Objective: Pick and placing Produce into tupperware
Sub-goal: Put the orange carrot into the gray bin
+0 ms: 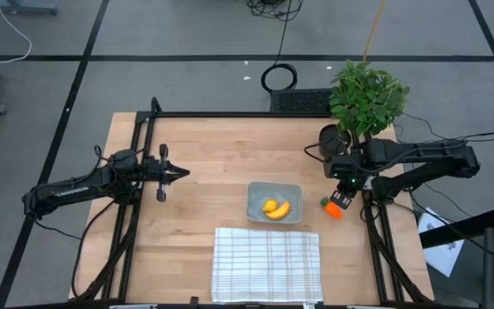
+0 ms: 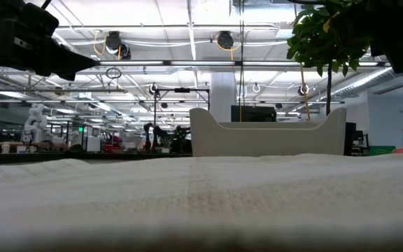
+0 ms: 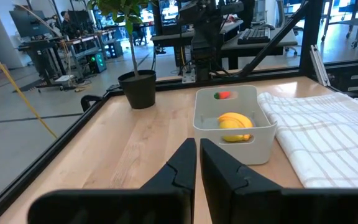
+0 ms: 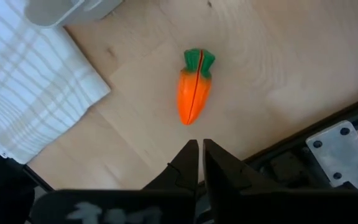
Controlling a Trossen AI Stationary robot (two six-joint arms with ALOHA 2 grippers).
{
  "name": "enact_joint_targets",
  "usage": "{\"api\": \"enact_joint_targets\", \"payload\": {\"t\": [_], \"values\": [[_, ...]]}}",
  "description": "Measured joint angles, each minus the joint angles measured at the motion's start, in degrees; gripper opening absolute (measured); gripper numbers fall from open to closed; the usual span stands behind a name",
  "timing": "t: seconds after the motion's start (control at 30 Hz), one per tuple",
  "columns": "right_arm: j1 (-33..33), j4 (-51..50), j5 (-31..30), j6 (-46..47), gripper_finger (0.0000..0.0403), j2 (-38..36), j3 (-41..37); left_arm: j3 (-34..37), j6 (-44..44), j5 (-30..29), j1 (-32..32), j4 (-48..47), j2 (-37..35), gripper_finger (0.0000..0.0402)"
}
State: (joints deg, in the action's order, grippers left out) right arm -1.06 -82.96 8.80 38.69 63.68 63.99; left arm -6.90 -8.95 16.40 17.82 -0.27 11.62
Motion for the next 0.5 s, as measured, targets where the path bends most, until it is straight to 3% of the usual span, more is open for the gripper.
{"api": "enact_joint_targets", "payload": {"t": [0.23, 0.5], "values": [[0.0, 0.0, 0.0, -0.2, 0.0043, 0.0, 0.0, 0.0, 0.0, 0.0, 0.0, 0.0, 0.0, 0.0026], [0.0, 0.0, -0.9, 1.1, 0.0146, 0.0, 0.0, 0.0, 0.0, 0.0, 0.0, 0.0, 0.0, 0.0026]]}}
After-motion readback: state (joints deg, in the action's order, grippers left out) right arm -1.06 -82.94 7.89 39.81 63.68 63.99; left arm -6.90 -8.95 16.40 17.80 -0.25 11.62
